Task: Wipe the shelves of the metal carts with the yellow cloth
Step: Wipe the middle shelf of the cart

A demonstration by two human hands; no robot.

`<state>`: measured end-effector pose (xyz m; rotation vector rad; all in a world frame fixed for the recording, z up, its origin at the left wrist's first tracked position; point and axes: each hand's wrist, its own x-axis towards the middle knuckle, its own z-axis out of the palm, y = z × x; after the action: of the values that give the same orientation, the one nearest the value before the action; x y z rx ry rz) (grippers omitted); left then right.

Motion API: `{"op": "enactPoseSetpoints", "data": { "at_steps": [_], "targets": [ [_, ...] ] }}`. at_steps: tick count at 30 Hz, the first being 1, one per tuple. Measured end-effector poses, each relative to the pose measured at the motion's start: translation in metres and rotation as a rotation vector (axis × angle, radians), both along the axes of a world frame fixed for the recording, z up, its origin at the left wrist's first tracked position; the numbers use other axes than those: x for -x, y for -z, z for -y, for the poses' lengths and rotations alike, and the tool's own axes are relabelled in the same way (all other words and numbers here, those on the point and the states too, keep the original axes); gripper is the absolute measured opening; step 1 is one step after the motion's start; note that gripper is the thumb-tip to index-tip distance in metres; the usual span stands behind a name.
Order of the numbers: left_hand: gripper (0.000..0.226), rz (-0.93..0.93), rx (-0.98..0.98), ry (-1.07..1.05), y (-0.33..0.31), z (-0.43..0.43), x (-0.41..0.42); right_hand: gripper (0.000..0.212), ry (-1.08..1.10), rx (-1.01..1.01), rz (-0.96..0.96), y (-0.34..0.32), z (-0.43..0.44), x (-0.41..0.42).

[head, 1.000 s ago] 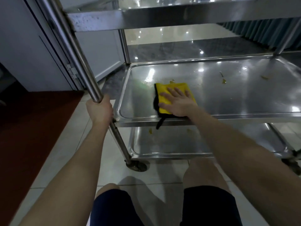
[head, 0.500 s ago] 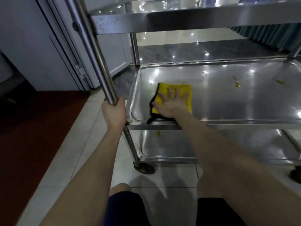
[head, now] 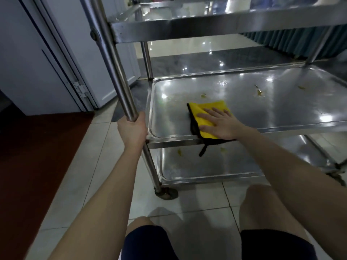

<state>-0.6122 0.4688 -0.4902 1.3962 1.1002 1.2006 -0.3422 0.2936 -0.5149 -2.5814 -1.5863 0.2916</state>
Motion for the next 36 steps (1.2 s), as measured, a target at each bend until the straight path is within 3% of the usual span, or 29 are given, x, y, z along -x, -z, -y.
{"op": "enactPoseSetpoints", "data": {
  "at_steps": [4, 7, 9, 11, 14, 19, 29, 32, 36],
  "targets": [
    [0.034, 0.027, -0.055, -0.059, -0.003, 0.013, 0.006, 0.081, 0.231, 0.051, 0.015, -0.002, 0.059, -0.061],
    [0.053, 0.014, -0.409, -0.338, 0.009, 0.046, 0.01, 0.076, 0.267, 0.087, 0.034, -0.002, 0.052, -0.058],
    [0.035, -0.094, -0.768, -0.207, 0.021, 0.077, -0.003, 0.085, 0.284, 0.078, 0.03, -0.004, 0.041, -0.048],
    [0.021, -0.254, -0.926, 0.104, 0.025, 0.095, -0.033, 0.093, 0.306, 0.036, 0.043, -0.01, 0.033, -0.044],
    [0.022, -0.461, -0.831, 0.353, 0.014, 0.1, -0.086, 0.086, 0.339, 0.023, 0.086, -0.008, 0.028, -0.045],
    [0.04, -0.775, -0.735, 0.434, 0.011, 0.092, -0.151, 0.087, 0.347, 0.042, 0.048, 0.006, 0.024, -0.051],
    [0.085, -0.969, -0.669, 0.402, 0.043, 0.098, -0.176, 0.066, 0.217, 0.018, 0.007, 0.008, 0.048, -0.074],
    [0.085, -1.022, -0.659, 0.358, 0.043, 0.093, -0.179, 0.065, 0.179, 0.018, 0.023, 0.005, 0.097, -0.121],
    [0.088, -1.041, -0.652, 0.328, 0.045, 0.089, -0.178, 0.069, 0.326, 0.045, 0.037, 0.001, 0.18, -0.212]
  ]
}}
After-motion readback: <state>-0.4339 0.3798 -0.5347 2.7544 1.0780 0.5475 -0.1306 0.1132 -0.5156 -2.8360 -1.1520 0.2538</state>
